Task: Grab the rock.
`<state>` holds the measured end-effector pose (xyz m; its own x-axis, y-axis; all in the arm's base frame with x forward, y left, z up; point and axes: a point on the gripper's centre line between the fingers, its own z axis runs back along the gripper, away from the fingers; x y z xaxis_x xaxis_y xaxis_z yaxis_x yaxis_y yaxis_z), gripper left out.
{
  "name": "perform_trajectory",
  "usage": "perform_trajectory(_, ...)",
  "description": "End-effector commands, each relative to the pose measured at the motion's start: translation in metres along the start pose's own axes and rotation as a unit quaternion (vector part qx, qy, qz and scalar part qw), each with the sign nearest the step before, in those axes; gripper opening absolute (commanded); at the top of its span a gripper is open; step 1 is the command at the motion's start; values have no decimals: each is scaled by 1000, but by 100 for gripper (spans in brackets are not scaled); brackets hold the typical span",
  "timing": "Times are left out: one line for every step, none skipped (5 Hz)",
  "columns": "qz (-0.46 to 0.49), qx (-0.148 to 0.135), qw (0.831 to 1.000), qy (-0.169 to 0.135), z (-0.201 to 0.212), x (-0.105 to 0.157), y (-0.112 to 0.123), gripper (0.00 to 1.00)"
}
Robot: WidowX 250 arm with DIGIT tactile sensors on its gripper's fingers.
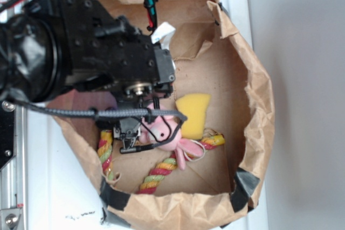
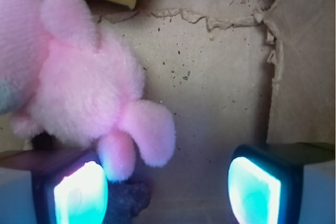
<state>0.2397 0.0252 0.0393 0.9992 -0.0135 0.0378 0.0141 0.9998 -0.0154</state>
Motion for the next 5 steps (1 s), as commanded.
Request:
perform_trajectory(-19, -26, 999, -11, 28, -22, -12, 100)
perform_trajectory(-23, -33, 999, -6, 30, -24, -15, 100)
perform_trajectory(-28, -32, 999, 3, 27, -25, -17, 100)
perform_trajectory(-34, -33, 999, 1, 24, -25, -22, 100)
perform_trajectory(-38, -43, 998, -3, 24, -23, -28, 100)
